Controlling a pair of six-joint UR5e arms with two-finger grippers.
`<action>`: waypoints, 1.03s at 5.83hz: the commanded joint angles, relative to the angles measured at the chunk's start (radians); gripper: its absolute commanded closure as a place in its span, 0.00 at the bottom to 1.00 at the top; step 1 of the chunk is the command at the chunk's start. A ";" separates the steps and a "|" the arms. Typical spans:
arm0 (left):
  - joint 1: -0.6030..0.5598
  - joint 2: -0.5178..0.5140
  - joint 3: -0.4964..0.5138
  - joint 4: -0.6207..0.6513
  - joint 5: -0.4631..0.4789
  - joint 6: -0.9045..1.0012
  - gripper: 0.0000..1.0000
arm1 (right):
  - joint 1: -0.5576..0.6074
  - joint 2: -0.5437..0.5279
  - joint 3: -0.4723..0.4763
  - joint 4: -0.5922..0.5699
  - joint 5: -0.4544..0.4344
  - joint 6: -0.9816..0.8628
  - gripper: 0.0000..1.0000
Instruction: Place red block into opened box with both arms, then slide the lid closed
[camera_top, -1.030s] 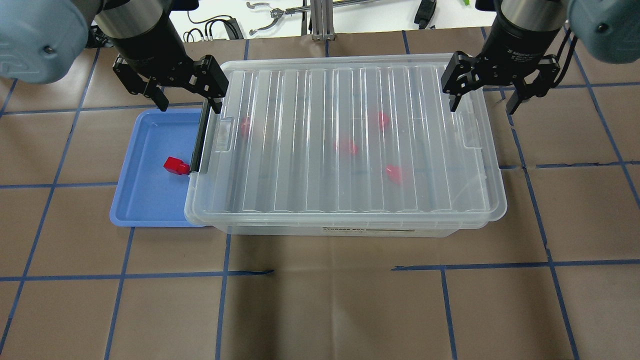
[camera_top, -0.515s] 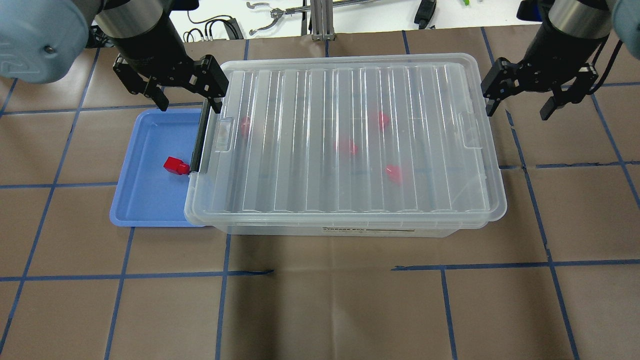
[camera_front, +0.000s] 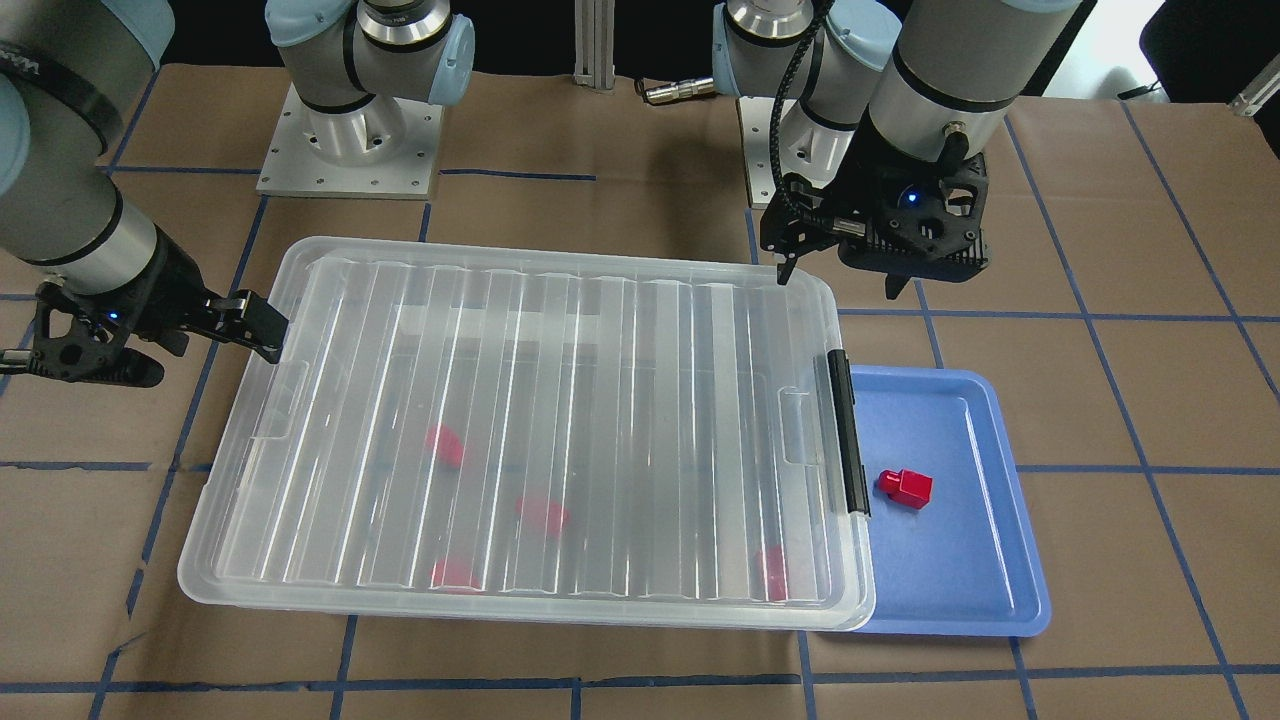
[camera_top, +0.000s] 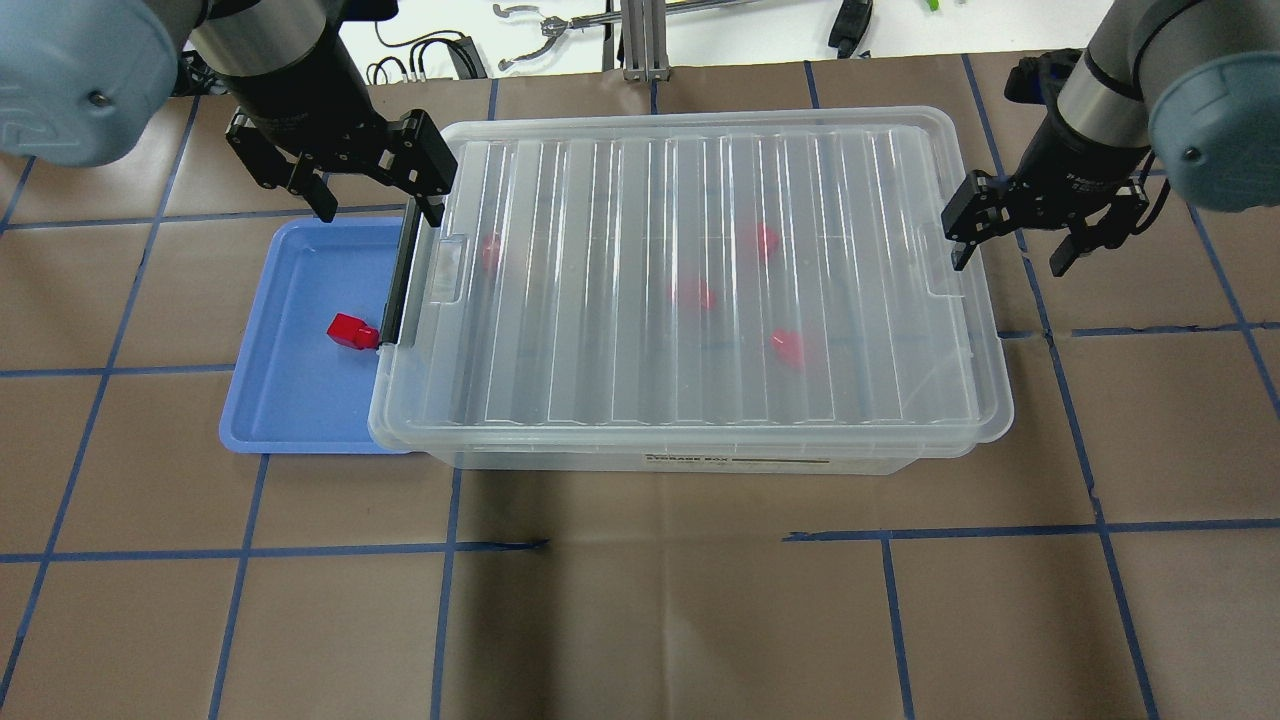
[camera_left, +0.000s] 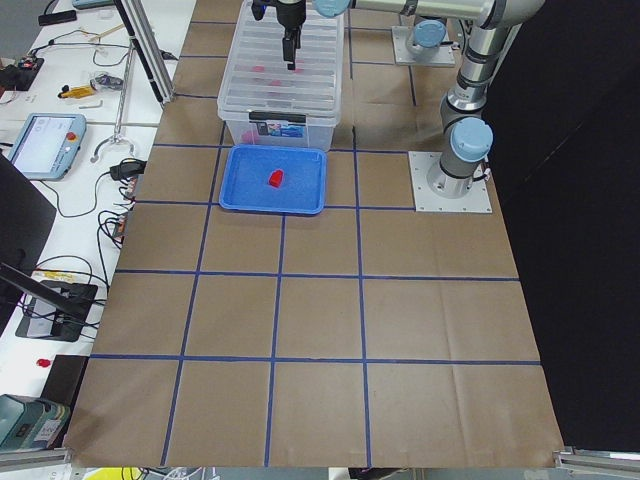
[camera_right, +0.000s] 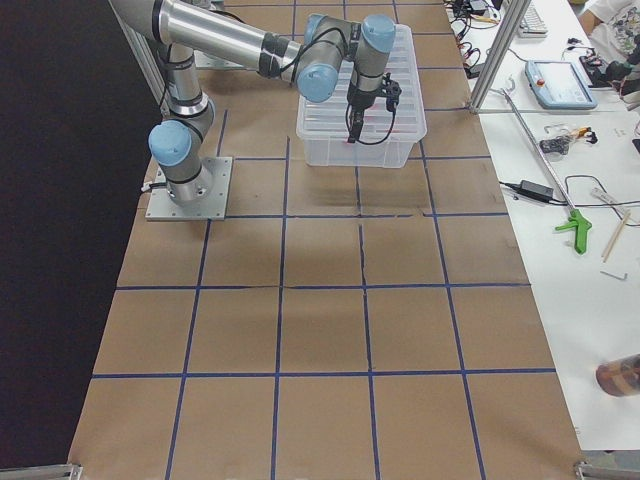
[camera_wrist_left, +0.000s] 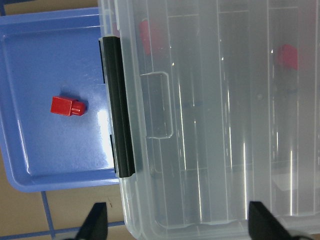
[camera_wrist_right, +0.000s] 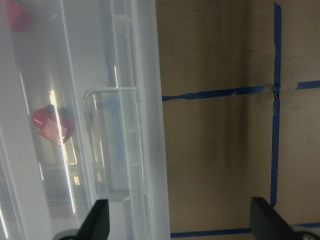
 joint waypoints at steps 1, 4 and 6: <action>0.000 0.001 -0.001 0.000 0.000 0.000 0.01 | 0.000 0.005 0.074 -0.094 -0.052 -0.006 0.00; 0.000 0.001 -0.001 0.000 0.000 0.000 0.01 | -0.003 0.006 0.073 -0.126 -0.070 -0.071 0.00; 0.000 0.001 -0.001 0.000 0.000 0.000 0.01 | -0.050 0.006 0.074 -0.134 -0.095 -0.148 0.00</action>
